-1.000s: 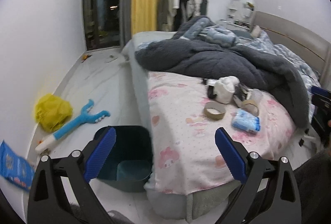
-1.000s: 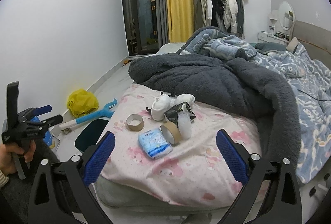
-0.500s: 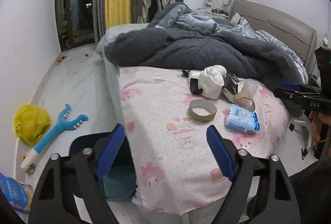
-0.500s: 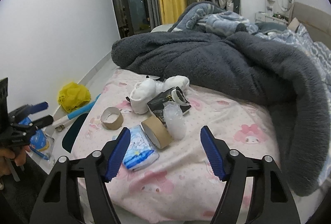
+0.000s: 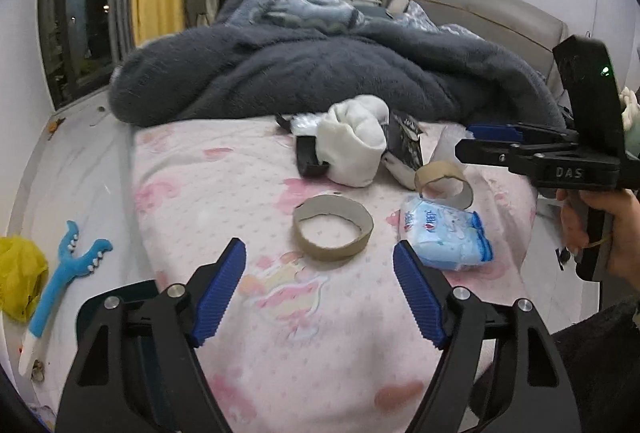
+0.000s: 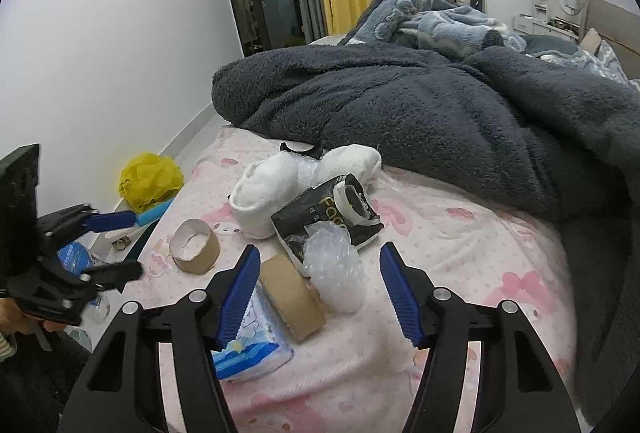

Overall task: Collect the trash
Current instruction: 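Grasp the empty tape roll with the left tool while the right tool grasps the plastic wrap, then carry the tape roll and plastic wrap over the wastebasket with both tools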

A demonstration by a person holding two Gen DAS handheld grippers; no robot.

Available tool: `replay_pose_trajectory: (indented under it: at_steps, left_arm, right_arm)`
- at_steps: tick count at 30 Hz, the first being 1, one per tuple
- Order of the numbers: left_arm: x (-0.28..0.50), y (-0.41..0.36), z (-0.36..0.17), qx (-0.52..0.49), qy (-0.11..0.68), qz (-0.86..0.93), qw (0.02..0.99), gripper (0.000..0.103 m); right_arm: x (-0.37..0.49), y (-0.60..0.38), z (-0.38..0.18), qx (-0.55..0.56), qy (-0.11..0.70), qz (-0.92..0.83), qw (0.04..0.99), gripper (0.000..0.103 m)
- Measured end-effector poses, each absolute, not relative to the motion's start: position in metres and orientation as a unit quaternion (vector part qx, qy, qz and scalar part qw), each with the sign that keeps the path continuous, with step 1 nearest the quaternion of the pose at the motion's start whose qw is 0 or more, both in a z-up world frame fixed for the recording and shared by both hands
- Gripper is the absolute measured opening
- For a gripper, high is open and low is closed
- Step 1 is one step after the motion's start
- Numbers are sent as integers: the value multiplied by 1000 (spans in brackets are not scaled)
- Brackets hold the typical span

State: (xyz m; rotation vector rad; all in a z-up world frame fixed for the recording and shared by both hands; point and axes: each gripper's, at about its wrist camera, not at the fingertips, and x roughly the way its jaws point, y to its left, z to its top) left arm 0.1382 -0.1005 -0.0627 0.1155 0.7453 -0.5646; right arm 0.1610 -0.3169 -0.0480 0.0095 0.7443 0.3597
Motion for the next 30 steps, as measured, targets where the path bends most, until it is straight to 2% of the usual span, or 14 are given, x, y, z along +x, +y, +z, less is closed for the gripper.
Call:
replay_pose_trajectory:
  at_steps: [7, 13, 16, 25, 27, 30]
  left_arm:
    - [163, -114, -78, 57, 373, -286, 881, 78]
    - [176, -117, -92, 55, 393, -291, 870, 68]
    - [179, -116, -91, 45, 394, -295, 870, 57]
    - [177, -113, -80, 25, 389, -295, 872, 54]
    - [176, -112, -78, 25, 387, -293, 874, 54]
    - [173, -106, -73, 24, 382, -286, 878, 55]
  right_arm:
    - [174, -319, -61, 18, 376, 191, 906, 57]
    - [177, -322, -61, 27, 381, 201, 902, 57]
    - [180, -324, -58, 43, 379, 201, 902, 56]
    - [188, -325, -60, 50, 392, 175, 902, 52]
    - [189, -324, -59, 53, 392, 173, 902, 49]
    - [191, -321, -60, 46, 405, 160, 899, 31]
